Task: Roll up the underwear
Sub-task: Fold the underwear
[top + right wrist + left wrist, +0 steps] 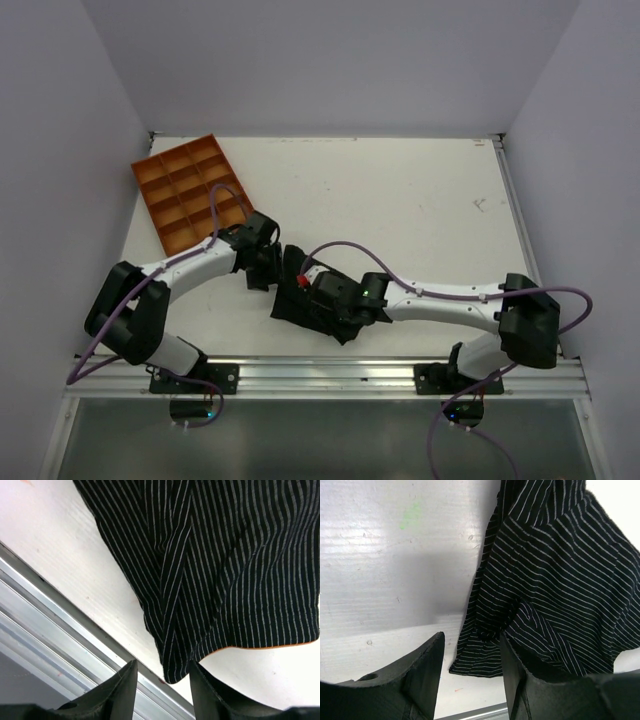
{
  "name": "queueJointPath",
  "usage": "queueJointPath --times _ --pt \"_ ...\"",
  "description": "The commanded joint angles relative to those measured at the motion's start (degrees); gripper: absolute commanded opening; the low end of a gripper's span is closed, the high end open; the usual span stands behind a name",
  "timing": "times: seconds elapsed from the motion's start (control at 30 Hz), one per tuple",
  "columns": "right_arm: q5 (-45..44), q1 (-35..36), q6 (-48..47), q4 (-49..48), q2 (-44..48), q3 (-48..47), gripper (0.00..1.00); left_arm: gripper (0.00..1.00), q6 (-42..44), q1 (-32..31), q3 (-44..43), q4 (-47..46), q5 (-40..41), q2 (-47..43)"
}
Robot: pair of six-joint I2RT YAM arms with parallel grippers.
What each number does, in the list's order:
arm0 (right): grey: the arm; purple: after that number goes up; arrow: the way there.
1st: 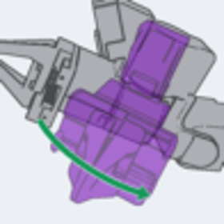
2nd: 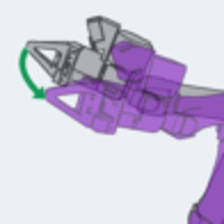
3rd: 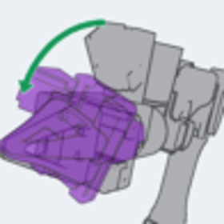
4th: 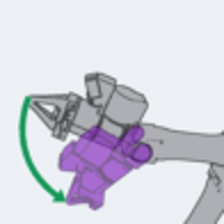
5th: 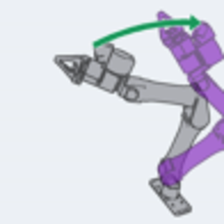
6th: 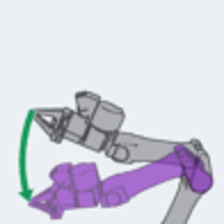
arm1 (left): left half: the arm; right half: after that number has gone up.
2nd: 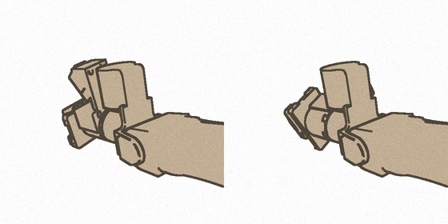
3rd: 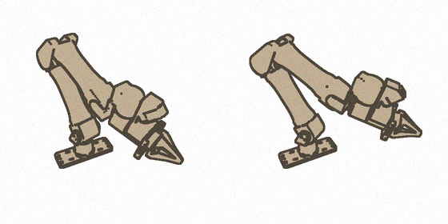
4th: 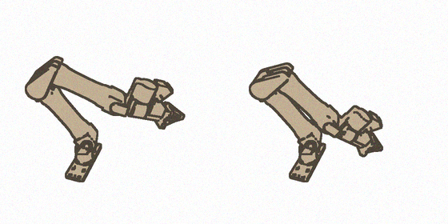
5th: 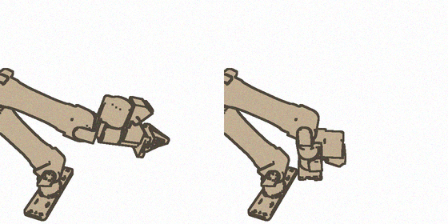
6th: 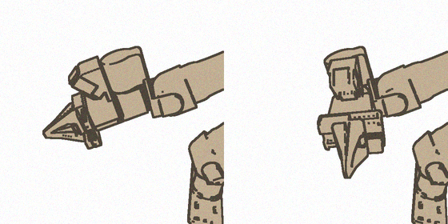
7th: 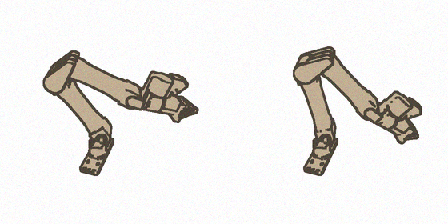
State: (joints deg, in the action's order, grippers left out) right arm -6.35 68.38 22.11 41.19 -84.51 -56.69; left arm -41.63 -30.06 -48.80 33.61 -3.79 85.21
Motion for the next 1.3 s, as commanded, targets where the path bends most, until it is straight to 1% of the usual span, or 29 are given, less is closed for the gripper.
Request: queueJointPath --times 0.0,0.23,0.47,0.57,0.6,0.63,0.67,0.73,0.77,0.8,0.83,0.87,0.9,0.93,0.97,1.0,1.03,1.07,1.17,1.27 --pt "-4.0 2.0 0.7 -0.1 -1.4 0.3 0.5 0.52 -2.2 0.4 1.3 -2.7 -1.7 -1.0" --pt "-9.3 5.0 0.7 0.6 -5.5 0.4 0.51 0.51 -1.4 1.5 1.5 -3.5 -2.5 0.5" --pt "-15.8 6.1 2.0 1.8 -9.4 -0.1 0.49 0.5 0.0 2.6 -3.2 -2.6 -2.4 1.4" --pt "-16.6 6.1 2.3 1.6 -9.4 -0.1 0.41 0.49 1.6 3.0 -6.0 -2.4 -3.1 2.2" --pt "-16.1 6.1 2.3 1.7 -8.7 -0.1 0.32 0.49 2.5 3.3 -6.6 -4.0 -3.6 2.2" --pt "-15.7 6.1 2.6 2.0 -8.2 -0.1 0.27 0.48 3.7 3.3 -8.3 -4.8 -5.1 2.3" --pt "-15.4 6.2 2.8 2.0 -7.6 0.1 0.2 0.43 6.1 3.3 -9.4 -5.6 -6.3 2.5" --pt "-13.6 6.1 2.9 1.5 -5.2 0.7 0.14 0.36 8.2 3.4 -11.0 -10.6 -10.9 3.6" --pt "-13.0 6.1 2.9 0.7 -4.3 1.6 0.07 0.29 9.2 3.3 -12.6 -12.4 -16.5 4.3" --pt "-12.2 6.2 2.9 0.5 -3.2 1.9 0.04 0.24 9.4 3.3 -13.9 -14.7 -19.1 6.4" --pt "-11.8 6.2 2.9 0.2 -2.8 2.3 0.0 0.21 9.3 3.3 -14.7 -16.1 -24.1 7.3" --pt "-11.6 6.1 3.0 -0.1 -2.6 2.8 0.0 0.16 8.8 3.3 -15.5 -17.7 -26.7 8.2" --pt "-11.2 6.2 3.2 -0.2 -2.4 3.1 0.0 0.14 8.2 3.2 -15.5 -21.8 -29.1 9.0" --pt "-10.4 6.1 3.4 -0.4 -2.2 3.4 0.0 0.11 7.9 2.9 -15.5 -23.7 -32.9 10.7" --pt "-10.1 6.2 3.7 -0.9 -2.2 4.0 0.0 0.06 7.5 2.6 -15.6 -25.0 -33.9 11.6" --pt "-9.8 6.1 4.0 -1.1 -2.0 4.4 0.0 0.04 7.6 1.5 -16.2 -26.6 -34.8 13.8" --pt "-9.5 6.2 4.0 -1.4 -1.8 4.6 0.0 0.03 8.0 0.7 -16.9 -26.9 -36.7 15.1" --pt "-8.9 6.1 4.2 -1.6 -1.5 4.9 0.0 0.0 8.7 -0.1 -17.5 -27.0 -37.0 16.3" --pt "-8.8 6.2 4.4 -1.8 -0.8 5.2 0.0 0.0 9.2 -3.9 -18.2 -28.4 -38.1 20.1" --pt "-8.3 6.1 4.8 -1.3 -0.6 5.4 0.0 0.0 7.8 -7.6 -16.9 -32.5 -40.1 22.5"
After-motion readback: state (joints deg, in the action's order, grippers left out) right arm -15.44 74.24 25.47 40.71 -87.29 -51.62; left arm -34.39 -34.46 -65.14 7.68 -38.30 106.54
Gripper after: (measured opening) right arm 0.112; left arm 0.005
